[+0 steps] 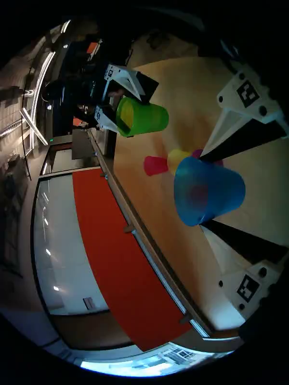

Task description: Pour water

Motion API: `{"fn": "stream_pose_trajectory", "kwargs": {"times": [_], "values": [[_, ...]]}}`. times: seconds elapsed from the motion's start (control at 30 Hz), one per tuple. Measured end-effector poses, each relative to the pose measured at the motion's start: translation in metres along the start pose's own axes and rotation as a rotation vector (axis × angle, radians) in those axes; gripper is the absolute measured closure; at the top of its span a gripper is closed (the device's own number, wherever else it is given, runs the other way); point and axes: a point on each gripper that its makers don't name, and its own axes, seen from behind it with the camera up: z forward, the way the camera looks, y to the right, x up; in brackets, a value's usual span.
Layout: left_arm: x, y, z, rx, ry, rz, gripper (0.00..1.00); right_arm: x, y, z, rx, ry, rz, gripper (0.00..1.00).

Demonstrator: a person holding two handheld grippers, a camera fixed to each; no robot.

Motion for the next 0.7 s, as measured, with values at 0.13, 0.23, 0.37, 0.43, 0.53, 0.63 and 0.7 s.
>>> {"fn": "stream_pose_trajectory", "kwargs": {"times": [0.13, 0.23, 0.37, 0.43, 0.53, 0.63, 0.7], "values": [[-0.010, 0.004, 0.003, -0.015, -0.021, 0.011, 0.17, -0.008, -0.001, 0.000, 0.007, -0.021, 0.003, 0.10], [-0.018, 0.007, 0.005, -0.024, -0.040, 0.015, 0.16, -0.015, -0.001, 0.001, 0.012, -0.037, 0.005, 0.10], [-0.030, 0.011, 0.010, -0.038, -0.070, 0.021, 0.17, -0.024, -0.002, 0.002, 0.021, -0.058, 0.004, 0.09], [-0.035, 0.014, 0.012, -0.045, -0.083, 0.027, 0.16, -0.029, -0.003, 0.002, 0.025, -0.071, 0.005, 0.10], [-0.042, 0.016, 0.015, -0.055, -0.102, 0.036, 0.16, -0.036, -0.003, 0.003, 0.032, -0.088, 0.006, 0.10], [-0.049, 0.018, 0.019, -0.065, -0.121, 0.044, 0.16, -0.044, -0.003, 0.004, 0.038, -0.104, 0.006, 0.10], [-0.054, 0.020, 0.021, -0.072, -0.133, 0.049, 0.16, -0.049, -0.003, 0.005, 0.042, -0.115, 0.006, 0.10]]}}
